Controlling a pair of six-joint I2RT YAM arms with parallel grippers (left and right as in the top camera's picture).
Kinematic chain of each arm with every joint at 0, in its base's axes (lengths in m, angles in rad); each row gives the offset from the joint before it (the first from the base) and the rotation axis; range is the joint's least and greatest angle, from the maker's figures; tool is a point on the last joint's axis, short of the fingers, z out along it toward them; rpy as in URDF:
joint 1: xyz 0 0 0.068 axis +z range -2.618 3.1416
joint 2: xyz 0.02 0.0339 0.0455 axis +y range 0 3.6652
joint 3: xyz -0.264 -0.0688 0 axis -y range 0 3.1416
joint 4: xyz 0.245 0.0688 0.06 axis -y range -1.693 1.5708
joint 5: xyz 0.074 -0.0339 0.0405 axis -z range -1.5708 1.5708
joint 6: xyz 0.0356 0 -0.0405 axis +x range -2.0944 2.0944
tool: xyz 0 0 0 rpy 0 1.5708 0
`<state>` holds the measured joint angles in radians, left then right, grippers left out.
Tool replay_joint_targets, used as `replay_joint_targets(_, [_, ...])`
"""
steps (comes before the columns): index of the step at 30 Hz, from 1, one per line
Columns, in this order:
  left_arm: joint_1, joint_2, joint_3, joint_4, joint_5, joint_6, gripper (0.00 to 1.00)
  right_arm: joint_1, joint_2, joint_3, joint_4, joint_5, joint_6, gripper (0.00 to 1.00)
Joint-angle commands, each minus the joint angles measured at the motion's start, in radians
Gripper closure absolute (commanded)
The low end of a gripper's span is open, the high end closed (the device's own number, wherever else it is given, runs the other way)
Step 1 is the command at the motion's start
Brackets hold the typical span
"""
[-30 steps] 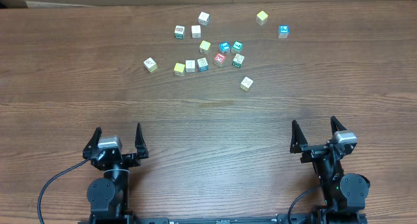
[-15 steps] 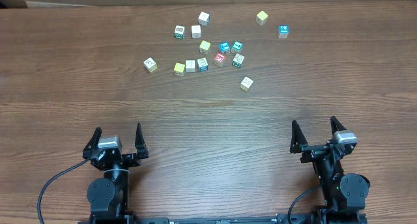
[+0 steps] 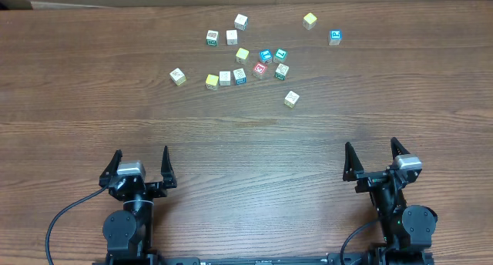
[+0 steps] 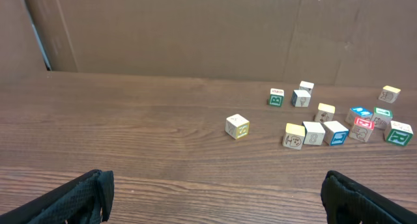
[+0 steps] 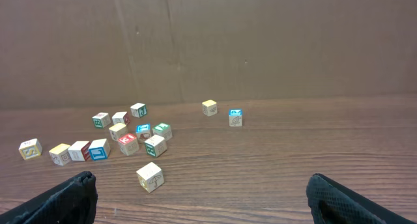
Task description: Form a circle
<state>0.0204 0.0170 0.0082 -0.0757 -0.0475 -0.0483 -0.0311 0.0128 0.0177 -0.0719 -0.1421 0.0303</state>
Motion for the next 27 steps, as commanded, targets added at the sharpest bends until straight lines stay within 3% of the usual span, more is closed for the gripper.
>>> replay_joint_targets(1, [0.005,-0.011,-0.003,0.000,0.016,0.019,0.01,0.005,-0.010,-0.010,0.002,-0.002,0.006,0.00])
replay_joint_targets(12, [0.005,-0.011,0.024,0.013,0.154,0.013,0.00,0.005,-0.010,-0.010,0.002,-0.002,0.006,0.00])
replay_joint_targets(20, [0.005,-0.011,0.203,0.070,0.156,-0.114,0.00,0.005,-0.010,-0.010,0.002,-0.002,0.006,0.00])
replay_joint_targets(27, [0.005,-0.008,0.386,0.218,0.157,-0.245,0.00,0.005,-0.010,-0.010,0.002,-0.002,0.006,0.00])
